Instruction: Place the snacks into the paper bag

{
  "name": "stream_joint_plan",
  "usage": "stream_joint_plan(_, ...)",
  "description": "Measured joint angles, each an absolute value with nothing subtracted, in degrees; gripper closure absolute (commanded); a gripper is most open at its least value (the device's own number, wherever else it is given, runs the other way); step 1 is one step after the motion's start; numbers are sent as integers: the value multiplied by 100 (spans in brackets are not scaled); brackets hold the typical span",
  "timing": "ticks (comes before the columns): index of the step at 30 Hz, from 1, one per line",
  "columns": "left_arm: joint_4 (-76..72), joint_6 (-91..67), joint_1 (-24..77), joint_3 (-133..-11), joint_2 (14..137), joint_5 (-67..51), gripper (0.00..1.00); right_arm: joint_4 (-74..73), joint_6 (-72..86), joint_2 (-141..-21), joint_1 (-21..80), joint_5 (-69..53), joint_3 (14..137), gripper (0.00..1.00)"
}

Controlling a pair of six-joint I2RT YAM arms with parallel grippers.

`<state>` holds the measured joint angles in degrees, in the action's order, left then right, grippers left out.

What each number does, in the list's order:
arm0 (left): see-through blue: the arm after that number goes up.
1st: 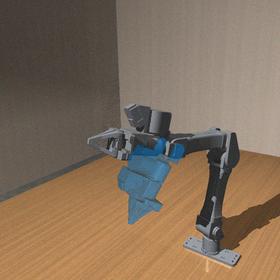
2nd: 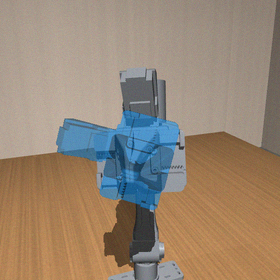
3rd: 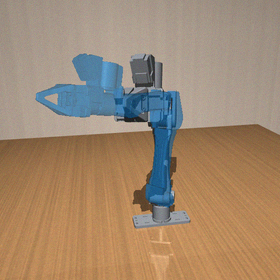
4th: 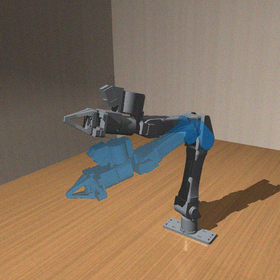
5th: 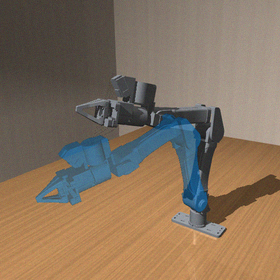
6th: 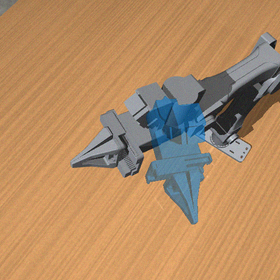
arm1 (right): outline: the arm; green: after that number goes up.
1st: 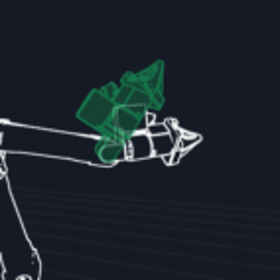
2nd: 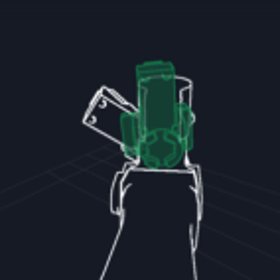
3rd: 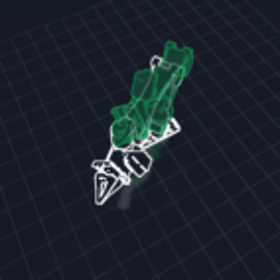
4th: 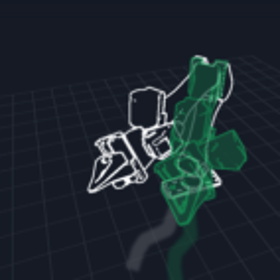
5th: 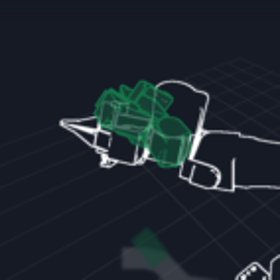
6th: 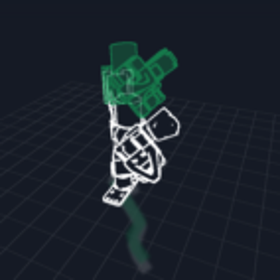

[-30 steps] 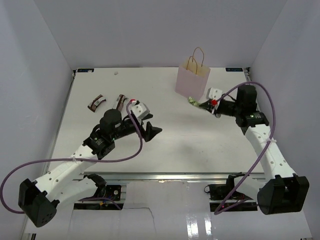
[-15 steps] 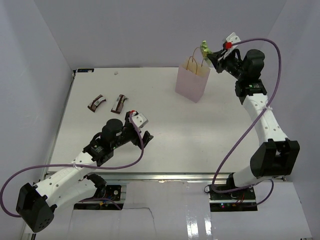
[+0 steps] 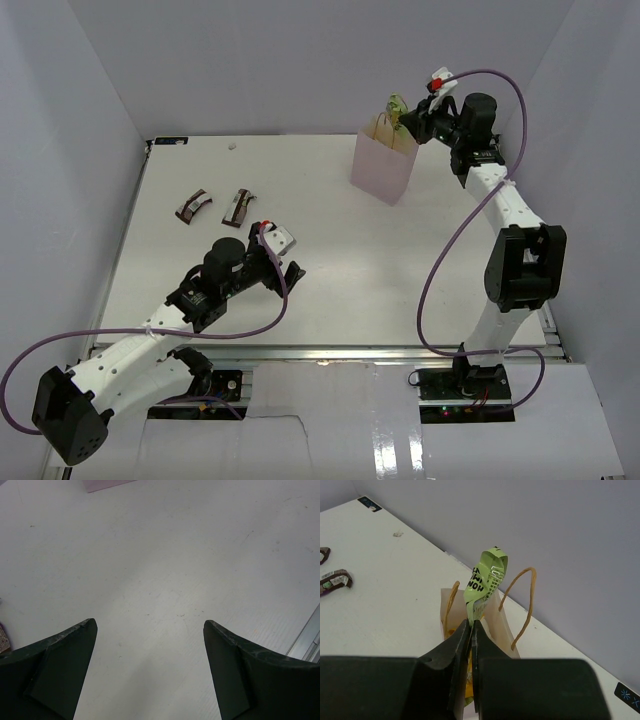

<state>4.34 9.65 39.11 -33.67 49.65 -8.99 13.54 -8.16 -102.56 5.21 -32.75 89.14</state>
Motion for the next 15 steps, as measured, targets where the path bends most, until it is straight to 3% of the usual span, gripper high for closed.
stream_joint_plan(6, 434, 965, 3911, -3367, 4960, -897, 2, 1337, -950, -10536, 521, -3395, 9024, 92)
stream_joint_plan(7, 434, 965, 3911, -3367, 4958, -895, 2, 1319, -969, -10558, 521, -3417, 9024, 89)
stream_joint_plan(8, 432, 965, 3911, -3367, 4954, -895, 2, 1295, -985, -10582, 521, -3444, 9024, 75)
stream_joint_plan(9, 434, 965, 3911, -3367, 4947, -895, 2, 1286, -1013, -10604, 521, -3468, 9024, 75)
stream_joint_plan(10, 432, 965, 3911, -3367, 4939, -893, 2, 1267, -1039, -10604, 521, -3476, 9021, 67)
stream_joint_plan(15, 429, 943, 3909, -3367, 4928, -858, 2, 1208, -1140, -10554, 521, -3494, 8973, 60)
